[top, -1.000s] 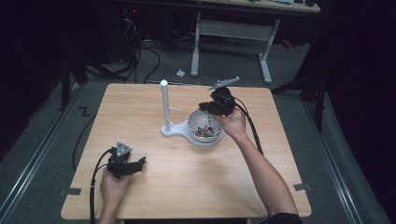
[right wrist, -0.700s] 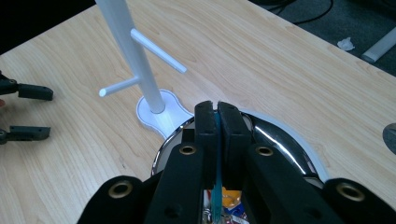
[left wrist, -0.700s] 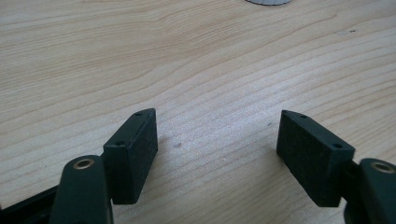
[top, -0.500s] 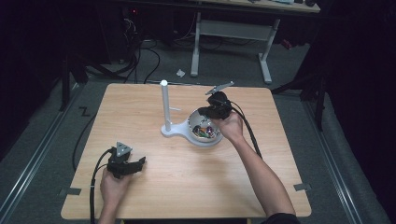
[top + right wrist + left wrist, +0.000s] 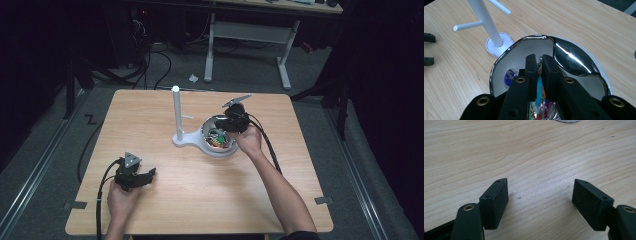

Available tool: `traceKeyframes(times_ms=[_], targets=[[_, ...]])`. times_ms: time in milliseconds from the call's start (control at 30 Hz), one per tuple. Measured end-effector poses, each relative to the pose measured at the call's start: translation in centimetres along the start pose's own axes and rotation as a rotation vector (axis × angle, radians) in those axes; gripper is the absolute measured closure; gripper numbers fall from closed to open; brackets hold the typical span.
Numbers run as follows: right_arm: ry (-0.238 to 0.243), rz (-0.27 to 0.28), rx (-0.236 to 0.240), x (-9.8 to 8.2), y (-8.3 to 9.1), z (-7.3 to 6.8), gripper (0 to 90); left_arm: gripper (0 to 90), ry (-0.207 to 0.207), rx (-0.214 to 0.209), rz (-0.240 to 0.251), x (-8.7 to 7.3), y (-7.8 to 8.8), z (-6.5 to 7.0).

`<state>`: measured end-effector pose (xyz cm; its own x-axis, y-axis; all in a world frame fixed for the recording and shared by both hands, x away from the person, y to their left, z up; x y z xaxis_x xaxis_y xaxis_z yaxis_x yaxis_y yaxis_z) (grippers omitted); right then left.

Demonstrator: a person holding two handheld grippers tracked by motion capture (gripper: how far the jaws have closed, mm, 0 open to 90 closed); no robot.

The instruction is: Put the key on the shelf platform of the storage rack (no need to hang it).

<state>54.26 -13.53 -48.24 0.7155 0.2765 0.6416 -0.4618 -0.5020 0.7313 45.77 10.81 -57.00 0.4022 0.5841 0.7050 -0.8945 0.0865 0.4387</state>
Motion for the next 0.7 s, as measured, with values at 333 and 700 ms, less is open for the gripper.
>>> traceKeyframes(times_ms=[333,700], targets=[[-0.017,0.054,0.022,-0.2,2.1,0.0,67.1,29.5,0.003,0.004,-0.001,-0.1,0.0,0.0],[-0.05,0.117,-0.013,-1.1,5.9,1.4,56.6,29.4,-0.005,0.002,0.001,-0.1,0.0,0.0]])
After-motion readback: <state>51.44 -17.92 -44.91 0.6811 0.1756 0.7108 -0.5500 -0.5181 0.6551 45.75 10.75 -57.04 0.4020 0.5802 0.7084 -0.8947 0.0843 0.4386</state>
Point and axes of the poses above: each handheld gripper's, and its own axes: y roughly backward along the jaws, x roughly out of its top, z roughly to its right, the point moved 8 cm from there along -y, roughly forward along the jaws, and after that the axes turned 13 degrees about -y, right-handed, at the moved point
